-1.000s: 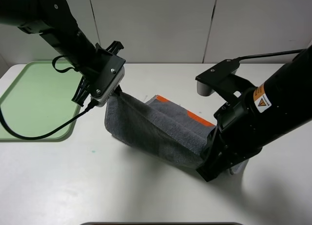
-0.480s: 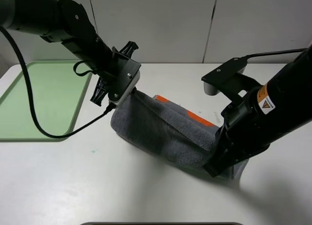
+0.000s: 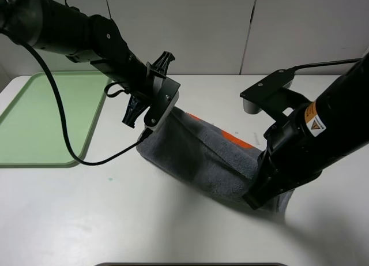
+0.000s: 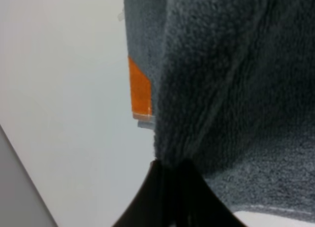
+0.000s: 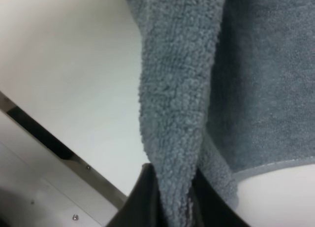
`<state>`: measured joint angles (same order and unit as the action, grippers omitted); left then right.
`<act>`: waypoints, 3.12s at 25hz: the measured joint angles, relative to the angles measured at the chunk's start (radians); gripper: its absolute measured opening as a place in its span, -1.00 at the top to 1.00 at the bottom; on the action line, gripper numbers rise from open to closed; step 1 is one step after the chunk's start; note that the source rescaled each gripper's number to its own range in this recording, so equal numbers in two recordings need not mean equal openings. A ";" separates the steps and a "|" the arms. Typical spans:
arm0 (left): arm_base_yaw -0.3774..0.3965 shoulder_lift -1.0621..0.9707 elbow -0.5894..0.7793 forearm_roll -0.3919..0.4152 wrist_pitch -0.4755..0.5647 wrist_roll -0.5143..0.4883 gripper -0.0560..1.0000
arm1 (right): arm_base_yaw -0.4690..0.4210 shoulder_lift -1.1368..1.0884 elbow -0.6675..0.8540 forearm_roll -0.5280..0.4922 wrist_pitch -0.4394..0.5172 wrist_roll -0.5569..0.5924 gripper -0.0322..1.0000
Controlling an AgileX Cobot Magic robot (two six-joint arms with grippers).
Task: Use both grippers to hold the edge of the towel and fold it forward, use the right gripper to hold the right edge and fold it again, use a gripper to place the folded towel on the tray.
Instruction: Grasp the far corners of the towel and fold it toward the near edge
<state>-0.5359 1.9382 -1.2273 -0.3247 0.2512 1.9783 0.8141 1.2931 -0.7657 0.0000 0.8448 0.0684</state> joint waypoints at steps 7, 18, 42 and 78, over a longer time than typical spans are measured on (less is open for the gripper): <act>0.000 0.008 0.000 0.000 -0.037 0.001 0.89 | 0.000 0.091 -0.001 -0.059 -0.005 0.043 0.94; 0.000 0.008 0.000 0.001 -0.049 0.002 0.89 | 0.000 0.139 -0.001 -0.205 -0.021 0.150 0.94; -0.037 0.050 0.000 0.000 -0.148 0.022 0.89 | 0.000 0.143 -0.001 -0.342 -0.029 0.300 0.94; -0.085 0.080 0.000 0.000 -0.217 0.022 0.89 | 0.000 0.268 -0.001 -0.476 0.019 0.362 0.94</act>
<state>-0.6212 2.0181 -1.2273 -0.3244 0.0345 2.0000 0.8141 1.5611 -0.7669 -0.4763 0.8641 0.4302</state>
